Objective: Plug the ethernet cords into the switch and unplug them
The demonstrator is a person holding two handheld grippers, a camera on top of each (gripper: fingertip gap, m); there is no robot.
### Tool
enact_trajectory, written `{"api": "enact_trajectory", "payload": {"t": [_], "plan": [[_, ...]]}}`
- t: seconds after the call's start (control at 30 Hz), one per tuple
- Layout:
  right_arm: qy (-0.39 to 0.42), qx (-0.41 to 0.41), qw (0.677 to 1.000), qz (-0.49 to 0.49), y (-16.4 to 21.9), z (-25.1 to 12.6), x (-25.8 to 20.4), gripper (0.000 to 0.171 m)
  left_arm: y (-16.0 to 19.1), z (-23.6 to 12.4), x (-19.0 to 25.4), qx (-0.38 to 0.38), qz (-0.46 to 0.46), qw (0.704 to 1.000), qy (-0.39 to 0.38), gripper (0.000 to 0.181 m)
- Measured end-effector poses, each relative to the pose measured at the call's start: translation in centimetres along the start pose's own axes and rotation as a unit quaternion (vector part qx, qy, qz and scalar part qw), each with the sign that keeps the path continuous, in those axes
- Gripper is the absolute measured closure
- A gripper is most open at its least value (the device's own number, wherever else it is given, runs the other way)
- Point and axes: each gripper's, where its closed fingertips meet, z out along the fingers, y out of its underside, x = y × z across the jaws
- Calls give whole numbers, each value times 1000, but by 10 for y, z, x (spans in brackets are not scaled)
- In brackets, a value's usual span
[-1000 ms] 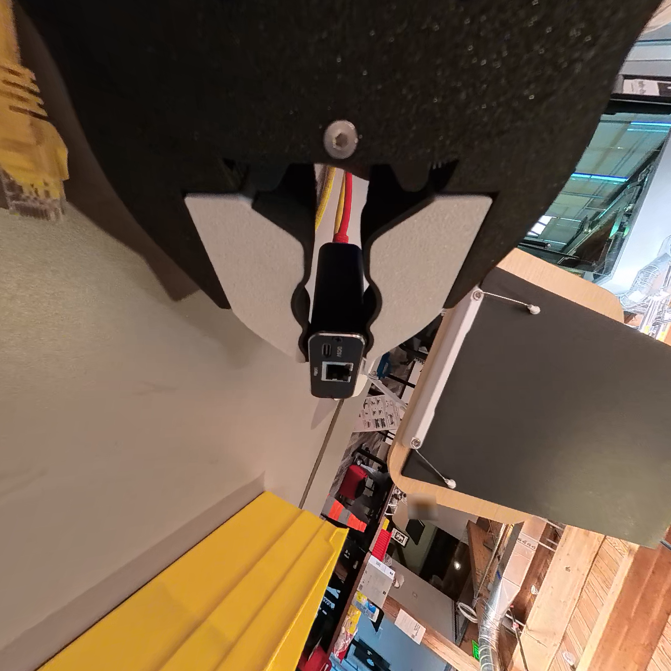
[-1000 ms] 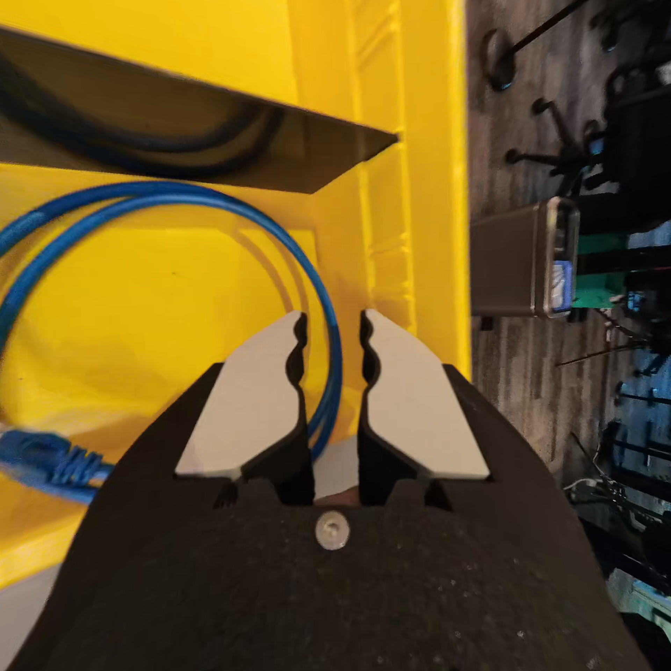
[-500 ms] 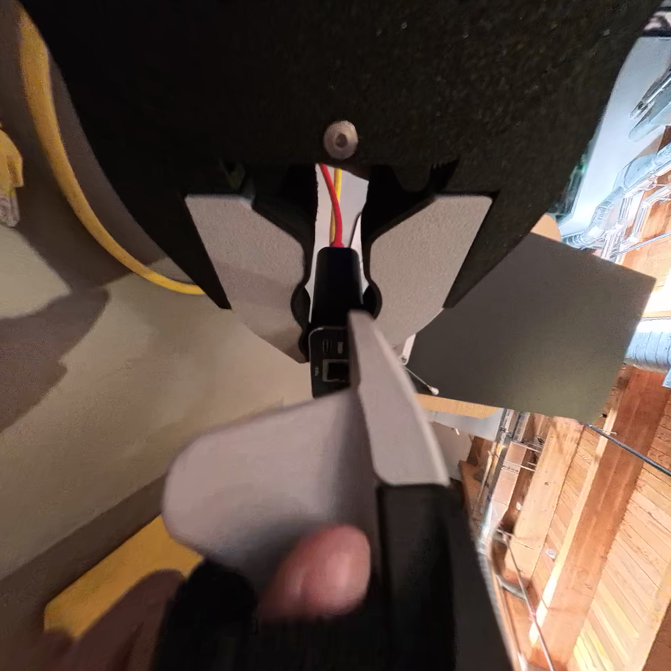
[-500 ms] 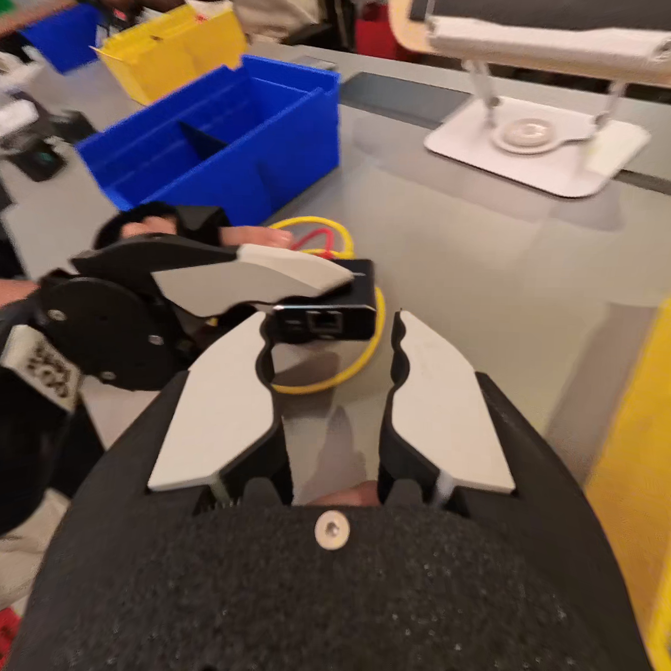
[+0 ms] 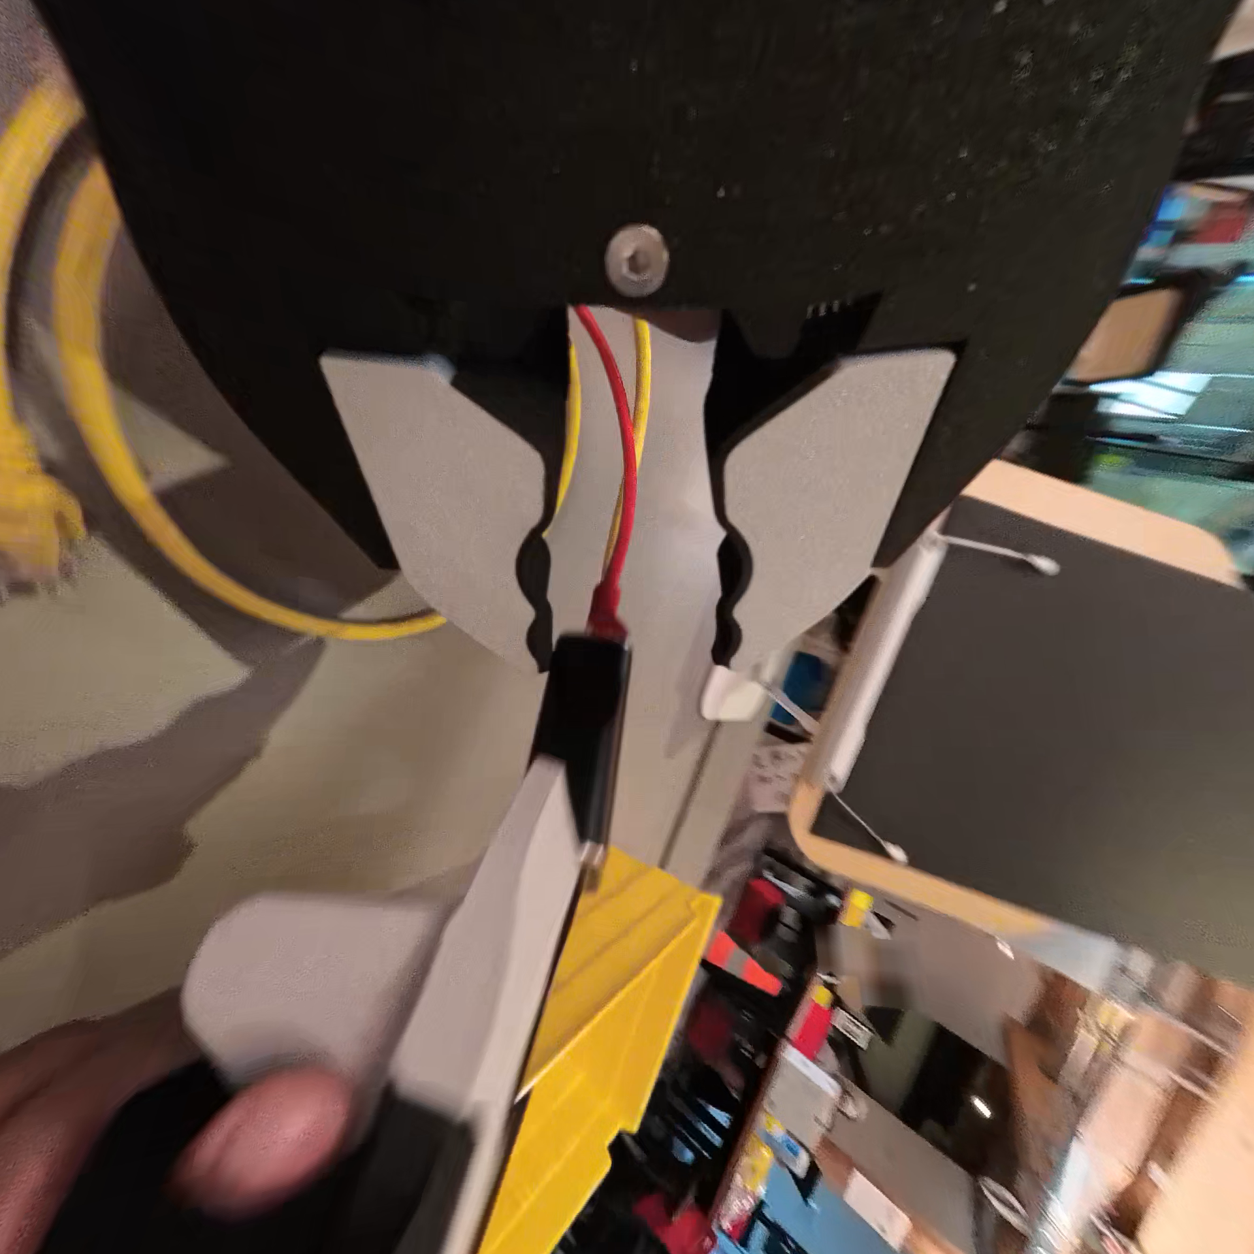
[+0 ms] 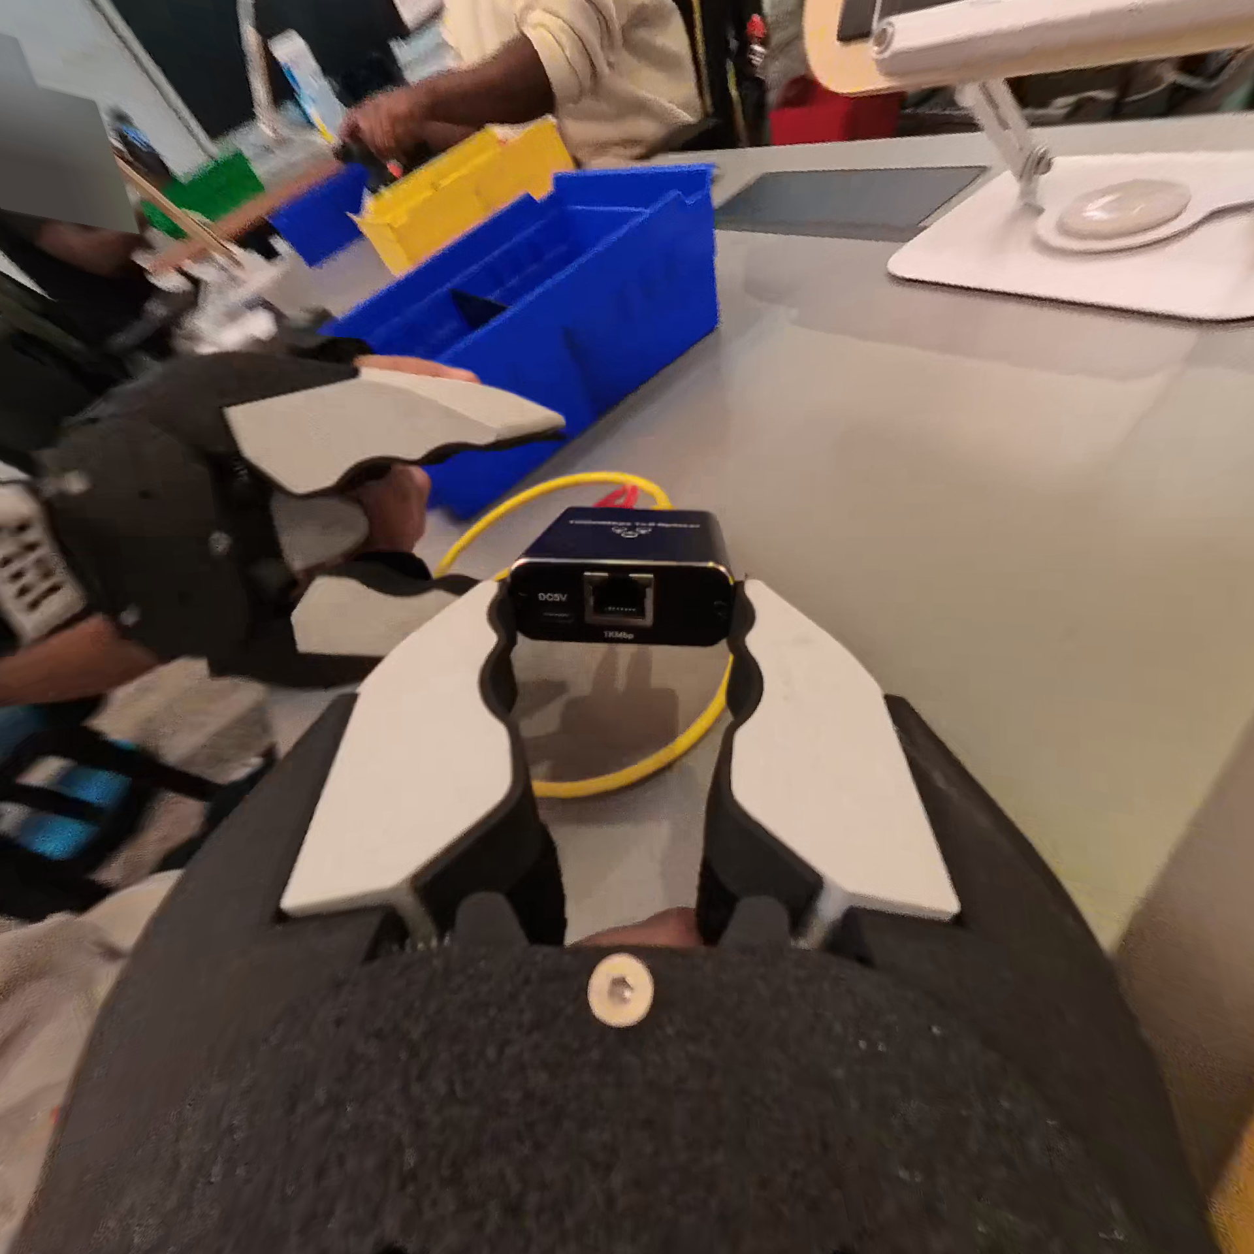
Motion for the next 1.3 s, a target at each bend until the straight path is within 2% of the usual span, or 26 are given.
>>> {"api": "enact_trajectory", "payload": {"t": [0.07, 0.13, 0.17, 0.23, 0.3, 0.43, 0.47, 0.57, 0.6, 0.67, 0.73, 0.8, 0.9, 1.0, 1.17, 1.2, 1.23, 1.3], "plan": [[-64, 21, 998, 20, -2, -7, -13, 111, 16, -17, -8, -12, -73, 997, 37, 132], [-112, 22, 993, 23, -3, -12, -26, 111, 28, -35, -9, -11, -177, 977, 121, 124], [-128, 24, 991, 18, -4, -14, -32, 111, 30, -45, -8, -5, -230, 958, 172, 118], [-164, 24, 986, 18, -4, -15, -42, 112, 20, -66, 3, 32, -312, 904, 291, 119], [-201, 37, 979, 27, -7, -15, -53, 112, 10, -80, 17, 59, -353, 856, 374, 119], [-229, 39, 972, 37, -10, -2, -63, 112, 24, -70, 65, 8, -345, 828, 442, 120], [-235, 43, 970, 39, -12, 0, -65, 112, 25, -66, 74, 7, -355, 817, 454, 126], [-242, 55, 968, 45, -17, 2, -67, 112, 20, -62, 78, 32, -399, 781, 479, 158], [-237, 51, 969, 44, -16, 1, -64, 112, 21, -60, 73, 33, -412, 778, 473, 169], [-210, 27, 977, 36, -7, 1, -53, 112, 32, -56, 63, 10, -425, 784, 453, 174], [-109, -4, 994, -27, 5, 4, -29, 119, 50, -53, 58, -49, -427, 794, 430, 175], [5, -39, 990, -138, 8, -1, -13, 114, 67, -51, 55, -108, -436, 799, 399, 177], [104, -111, 936, -318, 13, 2, -24, 113, 86, -49, 54, -184, -413, 819, 353, 180], [182, -134, 855, -467, 14, 23, -35, 123, 93, -48, 56, -236, -346, 851, 315, 180], [212, -213, 767, -567, 36, 51, -13, 132, 80, -51, 57, -230, -327, 863, 309, 179], [216, -218, 753, -582, 38, 53, -6, 134, 79, -53, 55, -229, -327, 864, 307, 179], [213, -212, 747, -593, 39, 55, -3, 145, 77, -54, 53, -224, -329, 865, 306, 178], [205, -181, 756, -595, 38, 61, 1, 146, 68, -55, 46, -196, -352, 861, 310, 173]]}}
